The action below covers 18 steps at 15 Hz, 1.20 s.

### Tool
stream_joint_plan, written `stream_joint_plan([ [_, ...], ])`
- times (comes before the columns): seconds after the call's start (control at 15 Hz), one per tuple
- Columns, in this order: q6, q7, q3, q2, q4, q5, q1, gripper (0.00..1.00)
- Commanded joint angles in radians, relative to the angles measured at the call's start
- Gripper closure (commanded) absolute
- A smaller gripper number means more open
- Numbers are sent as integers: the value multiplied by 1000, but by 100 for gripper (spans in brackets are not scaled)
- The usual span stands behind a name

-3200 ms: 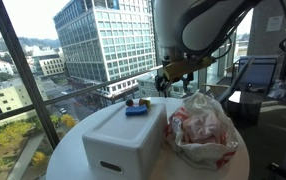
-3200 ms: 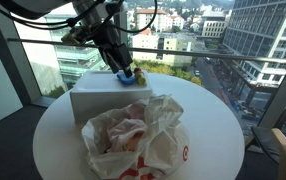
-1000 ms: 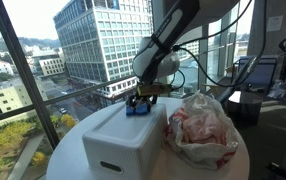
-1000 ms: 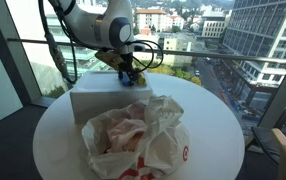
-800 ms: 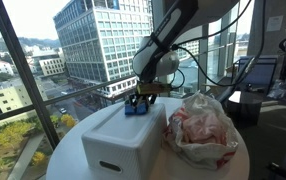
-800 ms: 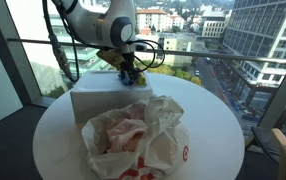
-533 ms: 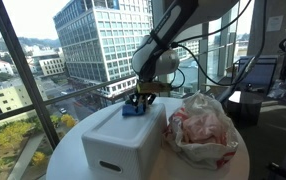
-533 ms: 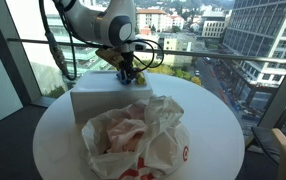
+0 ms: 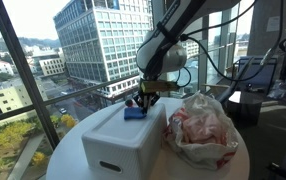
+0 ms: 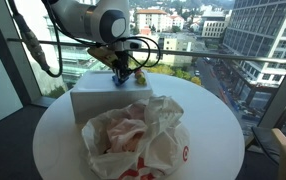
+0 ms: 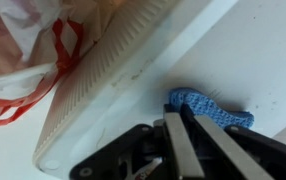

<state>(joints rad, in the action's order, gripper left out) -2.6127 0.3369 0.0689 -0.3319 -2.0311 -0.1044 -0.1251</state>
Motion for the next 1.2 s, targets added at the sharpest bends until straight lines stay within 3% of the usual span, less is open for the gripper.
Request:
stream_joint_plan([
  [0.0, 35, 15, -7, 127, -98, 15, -22, 89],
  [0.33, 141, 130, -18, 291, -169, 137, -44, 91],
  [0.47, 240, 211, -14, 358, -192, 228, -34, 90],
  [0.8, 499, 366, -3, 492, -271, 305, 38, 92],
  [1.13, 581, 437, -15, 473, -321, 323, 118, 91],
])
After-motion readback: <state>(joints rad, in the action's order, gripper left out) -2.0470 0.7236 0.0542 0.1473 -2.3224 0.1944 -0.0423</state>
